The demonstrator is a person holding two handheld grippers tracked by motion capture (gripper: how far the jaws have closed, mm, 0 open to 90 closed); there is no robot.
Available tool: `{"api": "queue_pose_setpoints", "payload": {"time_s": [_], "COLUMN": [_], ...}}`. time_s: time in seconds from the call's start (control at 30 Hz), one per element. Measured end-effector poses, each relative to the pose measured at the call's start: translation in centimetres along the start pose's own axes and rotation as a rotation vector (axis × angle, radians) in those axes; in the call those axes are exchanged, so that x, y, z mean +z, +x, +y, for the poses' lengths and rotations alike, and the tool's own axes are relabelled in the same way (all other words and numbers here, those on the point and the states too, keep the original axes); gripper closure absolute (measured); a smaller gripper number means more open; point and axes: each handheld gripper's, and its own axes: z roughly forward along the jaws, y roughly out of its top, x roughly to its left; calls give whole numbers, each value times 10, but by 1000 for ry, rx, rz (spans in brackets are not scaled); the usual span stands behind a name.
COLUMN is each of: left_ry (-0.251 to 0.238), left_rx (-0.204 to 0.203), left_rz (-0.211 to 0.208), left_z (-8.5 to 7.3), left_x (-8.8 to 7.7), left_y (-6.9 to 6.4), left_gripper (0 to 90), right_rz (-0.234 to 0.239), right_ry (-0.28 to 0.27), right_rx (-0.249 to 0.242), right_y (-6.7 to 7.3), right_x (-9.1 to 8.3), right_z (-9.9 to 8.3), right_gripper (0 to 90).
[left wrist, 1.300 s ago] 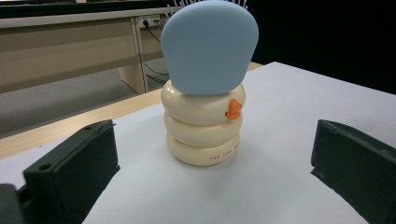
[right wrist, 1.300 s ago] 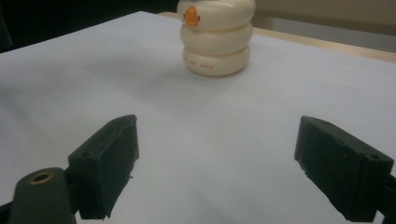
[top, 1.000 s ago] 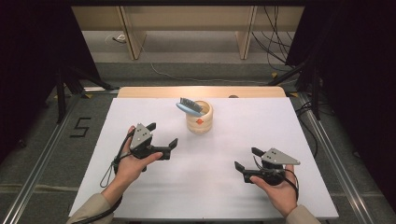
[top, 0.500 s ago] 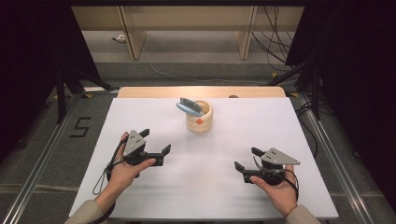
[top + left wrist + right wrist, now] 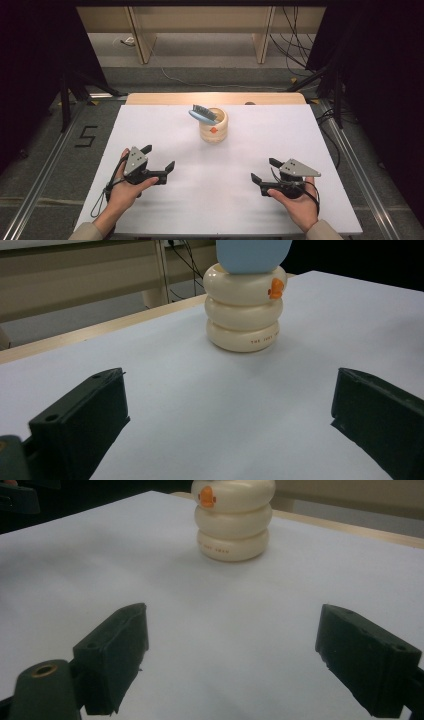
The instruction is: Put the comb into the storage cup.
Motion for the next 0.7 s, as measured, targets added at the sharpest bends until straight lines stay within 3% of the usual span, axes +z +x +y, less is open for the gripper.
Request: {"api": "queue_pose_setpoints", "payload": {"time_s": [0.37, 0.7], "left_ry": [6, -24], "left_rx": [-3, -29], "left_rz": [33, 65], "left_z": [-8, -11], "left_x": [-11, -13], "left_y": [10, 15], "left_gripper": [14, 53], "right_rz": [2, 6], "right_ry": [0, 6], "right_rx": [-6, -15], "right_y": [0, 2], "right_x": [0, 2], "right_z": [0, 0], "right_gripper": [146, 146]}}
